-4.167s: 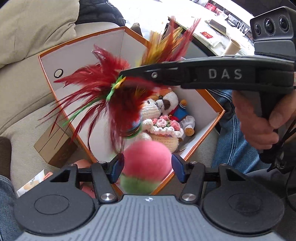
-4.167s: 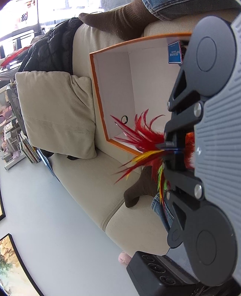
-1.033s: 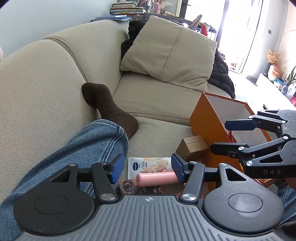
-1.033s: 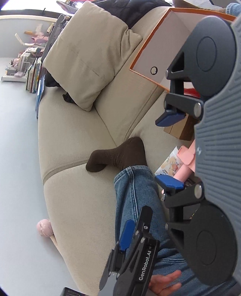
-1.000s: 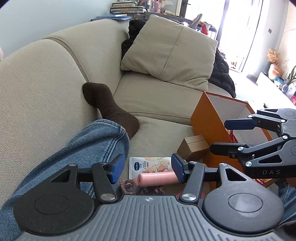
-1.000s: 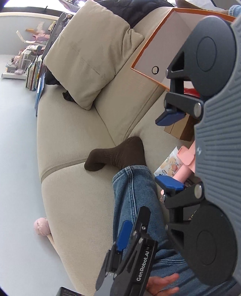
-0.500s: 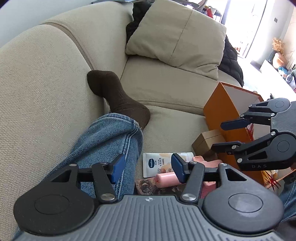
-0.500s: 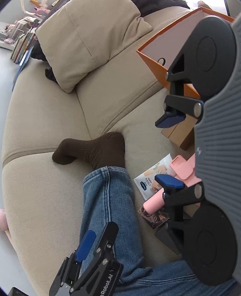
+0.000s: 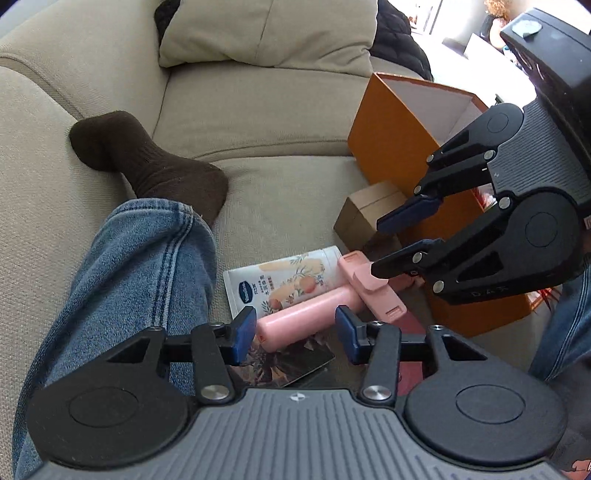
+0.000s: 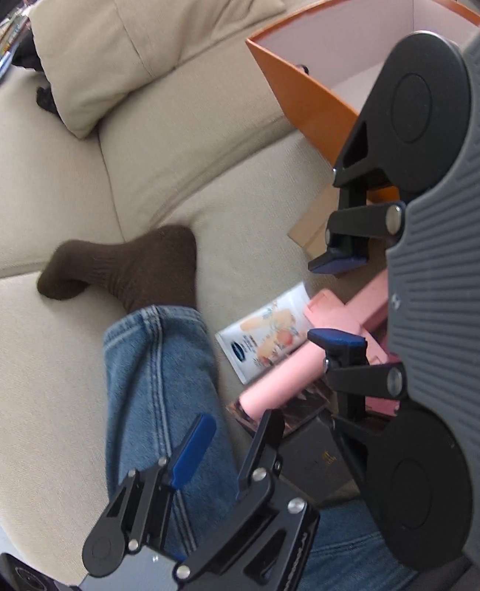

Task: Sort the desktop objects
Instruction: 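Move both tools back toward the pink items beside the box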

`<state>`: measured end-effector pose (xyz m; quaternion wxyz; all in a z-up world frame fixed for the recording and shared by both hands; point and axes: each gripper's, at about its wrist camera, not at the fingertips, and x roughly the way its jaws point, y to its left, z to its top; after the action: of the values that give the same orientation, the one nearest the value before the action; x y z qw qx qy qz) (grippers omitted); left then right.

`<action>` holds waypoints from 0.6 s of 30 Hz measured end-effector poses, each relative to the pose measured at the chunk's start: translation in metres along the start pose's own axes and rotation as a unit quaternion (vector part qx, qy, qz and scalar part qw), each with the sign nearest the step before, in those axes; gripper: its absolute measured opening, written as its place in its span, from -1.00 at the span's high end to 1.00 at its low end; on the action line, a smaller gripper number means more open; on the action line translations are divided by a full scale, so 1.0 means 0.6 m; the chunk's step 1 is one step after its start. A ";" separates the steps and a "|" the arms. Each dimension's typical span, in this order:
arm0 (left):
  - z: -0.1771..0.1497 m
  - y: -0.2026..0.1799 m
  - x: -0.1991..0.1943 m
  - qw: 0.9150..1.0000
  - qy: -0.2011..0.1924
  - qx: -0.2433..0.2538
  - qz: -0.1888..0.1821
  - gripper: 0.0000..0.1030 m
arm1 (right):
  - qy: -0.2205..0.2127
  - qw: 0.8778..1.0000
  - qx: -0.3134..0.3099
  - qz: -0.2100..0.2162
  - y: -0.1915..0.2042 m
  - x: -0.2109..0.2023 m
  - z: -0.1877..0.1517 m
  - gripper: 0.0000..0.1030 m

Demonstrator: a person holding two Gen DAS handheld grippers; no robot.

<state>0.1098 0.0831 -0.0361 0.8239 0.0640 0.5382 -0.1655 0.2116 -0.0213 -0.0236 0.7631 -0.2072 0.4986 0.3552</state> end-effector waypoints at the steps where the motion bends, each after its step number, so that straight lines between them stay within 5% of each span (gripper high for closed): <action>1: -0.005 0.001 0.000 1.000 0.007 -0.002 0.003 -0.08 | 0.002 1.000 -0.003 0.005 0.004 0.001 -0.004 0.33; 8: -0.048 -0.011 -0.003 0.998 0.040 -0.041 0.007 -0.10 | -0.002 0.999 -0.002 0.044 0.052 -0.008 -0.026 0.32; 18: -0.107 -0.024 -0.021 0.996 0.044 -0.077 0.012 -0.12 | 0.007 0.997 -0.074 0.027 0.157 0.008 -0.114 0.21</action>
<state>0.0450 0.0906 -0.0500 0.8038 0.0138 0.5844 -0.1104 0.1004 -0.0030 -0.0531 0.7322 -0.2522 0.4815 0.4104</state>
